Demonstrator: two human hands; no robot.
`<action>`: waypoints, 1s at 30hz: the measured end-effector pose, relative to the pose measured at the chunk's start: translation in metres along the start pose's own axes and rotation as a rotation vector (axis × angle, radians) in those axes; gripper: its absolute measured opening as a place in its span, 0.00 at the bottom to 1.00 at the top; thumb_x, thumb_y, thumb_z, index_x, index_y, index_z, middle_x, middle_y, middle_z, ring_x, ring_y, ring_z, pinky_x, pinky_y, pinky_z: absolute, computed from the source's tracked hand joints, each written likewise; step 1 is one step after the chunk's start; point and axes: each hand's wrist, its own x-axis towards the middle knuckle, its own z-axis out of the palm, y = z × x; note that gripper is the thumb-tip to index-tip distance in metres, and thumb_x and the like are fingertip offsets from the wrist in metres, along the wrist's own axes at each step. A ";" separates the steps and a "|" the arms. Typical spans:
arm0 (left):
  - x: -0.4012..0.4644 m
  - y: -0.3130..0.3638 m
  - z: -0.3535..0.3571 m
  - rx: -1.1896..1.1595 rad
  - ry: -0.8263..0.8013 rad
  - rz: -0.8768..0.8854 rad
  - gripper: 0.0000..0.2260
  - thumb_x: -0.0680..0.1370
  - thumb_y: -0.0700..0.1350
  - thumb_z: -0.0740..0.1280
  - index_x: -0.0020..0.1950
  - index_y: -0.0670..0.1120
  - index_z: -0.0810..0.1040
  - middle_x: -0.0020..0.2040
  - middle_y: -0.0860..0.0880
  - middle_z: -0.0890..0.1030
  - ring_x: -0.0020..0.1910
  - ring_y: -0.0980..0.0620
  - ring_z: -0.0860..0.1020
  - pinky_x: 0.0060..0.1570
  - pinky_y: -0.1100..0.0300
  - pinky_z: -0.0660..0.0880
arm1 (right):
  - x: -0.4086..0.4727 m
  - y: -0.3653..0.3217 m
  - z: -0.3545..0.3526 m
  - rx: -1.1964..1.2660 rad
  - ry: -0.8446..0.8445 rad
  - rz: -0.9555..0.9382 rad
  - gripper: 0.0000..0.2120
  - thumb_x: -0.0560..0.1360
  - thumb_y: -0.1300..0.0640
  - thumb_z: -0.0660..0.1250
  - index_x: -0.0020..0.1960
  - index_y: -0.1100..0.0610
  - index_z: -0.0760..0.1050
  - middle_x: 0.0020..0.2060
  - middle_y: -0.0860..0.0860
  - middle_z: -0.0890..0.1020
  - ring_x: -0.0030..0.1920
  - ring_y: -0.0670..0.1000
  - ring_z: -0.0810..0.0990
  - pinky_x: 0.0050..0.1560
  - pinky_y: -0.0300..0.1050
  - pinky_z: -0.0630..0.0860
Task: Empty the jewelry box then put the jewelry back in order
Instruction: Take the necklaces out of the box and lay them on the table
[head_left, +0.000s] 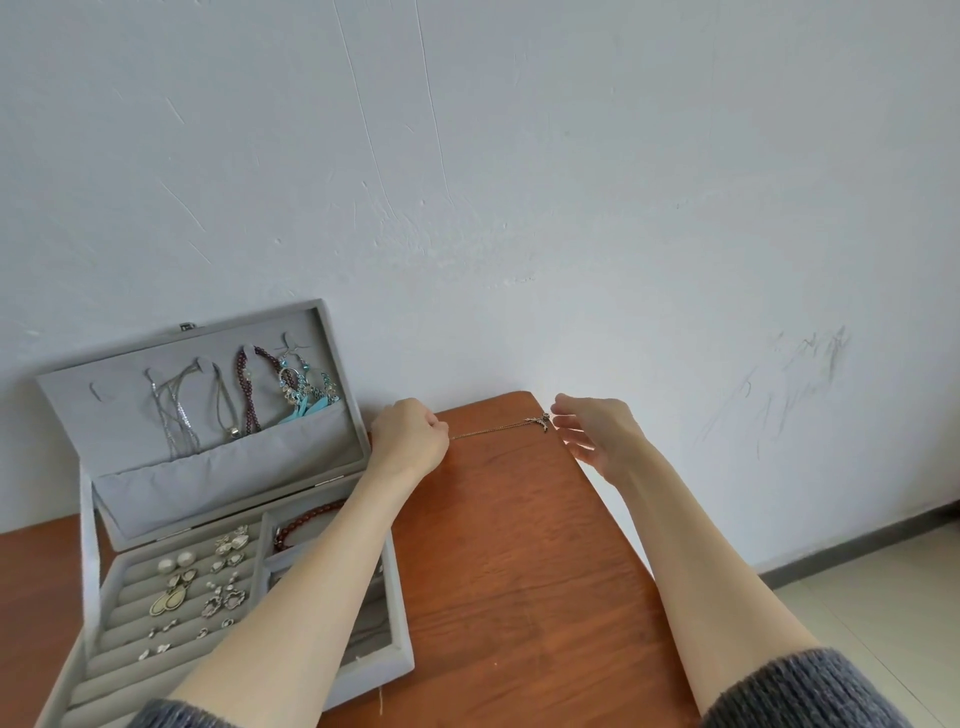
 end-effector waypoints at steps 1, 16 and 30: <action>-0.002 0.000 -0.001 0.033 0.009 0.028 0.09 0.77 0.39 0.60 0.39 0.44 0.76 0.40 0.43 0.76 0.42 0.47 0.72 0.46 0.59 0.70 | -0.002 -0.001 0.001 -0.046 0.023 -0.036 0.06 0.74 0.59 0.64 0.40 0.59 0.76 0.35 0.51 0.77 0.35 0.49 0.74 0.37 0.40 0.70; -0.078 -0.065 -0.092 -0.178 0.375 0.176 0.10 0.79 0.40 0.59 0.56 0.45 0.77 0.54 0.50 0.79 0.51 0.57 0.74 0.50 0.68 0.65 | -0.097 0.014 0.096 -0.557 -0.180 -0.499 0.15 0.78 0.53 0.60 0.61 0.59 0.75 0.57 0.55 0.80 0.59 0.53 0.77 0.60 0.46 0.71; -0.119 -0.175 -0.118 -0.210 0.169 -0.077 0.30 0.82 0.46 0.53 0.75 0.42 0.37 0.77 0.47 0.38 0.76 0.52 0.42 0.68 0.64 0.42 | -0.141 0.053 0.159 -0.656 -0.326 -0.463 0.26 0.81 0.52 0.52 0.76 0.57 0.47 0.75 0.51 0.57 0.74 0.50 0.57 0.70 0.41 0.55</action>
